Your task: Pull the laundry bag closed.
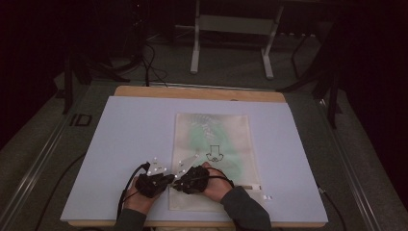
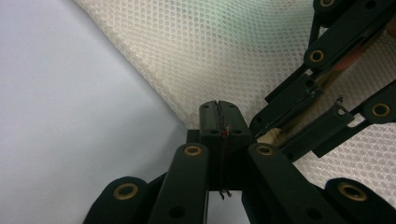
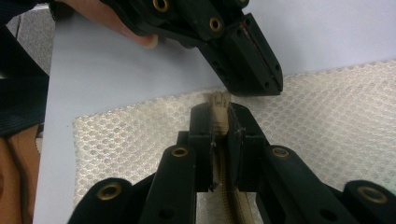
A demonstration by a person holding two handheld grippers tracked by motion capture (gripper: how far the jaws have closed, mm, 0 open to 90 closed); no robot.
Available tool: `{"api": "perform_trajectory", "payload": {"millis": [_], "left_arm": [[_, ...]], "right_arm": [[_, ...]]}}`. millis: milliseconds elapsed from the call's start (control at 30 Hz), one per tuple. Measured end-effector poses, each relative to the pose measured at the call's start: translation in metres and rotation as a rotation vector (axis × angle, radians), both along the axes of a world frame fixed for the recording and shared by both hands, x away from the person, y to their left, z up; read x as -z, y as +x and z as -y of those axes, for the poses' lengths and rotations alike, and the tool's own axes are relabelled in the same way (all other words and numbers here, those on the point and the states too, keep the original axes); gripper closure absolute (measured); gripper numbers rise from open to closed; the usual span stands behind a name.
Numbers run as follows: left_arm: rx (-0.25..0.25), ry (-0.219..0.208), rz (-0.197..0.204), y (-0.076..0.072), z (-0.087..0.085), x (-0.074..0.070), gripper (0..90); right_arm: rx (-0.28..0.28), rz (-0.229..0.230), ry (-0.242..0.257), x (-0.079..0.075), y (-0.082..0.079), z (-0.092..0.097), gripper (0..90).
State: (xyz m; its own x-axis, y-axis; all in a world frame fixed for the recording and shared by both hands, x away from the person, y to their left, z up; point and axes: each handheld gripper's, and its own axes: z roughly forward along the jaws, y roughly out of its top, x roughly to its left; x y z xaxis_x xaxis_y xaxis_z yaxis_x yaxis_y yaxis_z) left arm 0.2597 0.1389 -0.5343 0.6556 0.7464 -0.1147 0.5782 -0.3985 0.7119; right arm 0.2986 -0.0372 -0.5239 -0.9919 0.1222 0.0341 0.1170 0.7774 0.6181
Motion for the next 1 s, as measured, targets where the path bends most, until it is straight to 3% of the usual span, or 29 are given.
{"api": "perform_trajectory", "payload": {"millis": [100, 400, 1000], "left_arm": [[-0.008, -0.012, -0.012, 0.0005, -0.001, 0.0009, 89.1], [-0.004, 0.056, 0.013, -0.0011, 0.0063, -0.0013, 89.5], [-0.008, 0.048, 0.006, -0.0008, 0.0055, -0.0012, 89.5]], "right_arm": [[-0.002, 0.001, -0.005, -0.0003, -0.0001, -0.0003, 81.6], [-0.021, 0.019, -0.022, -0.002, -0.0005, 0.0011, 82.3], [-0.023, 0.037, -0.032, -0.003, -0.0021, 0.0045, 82.6]]}}
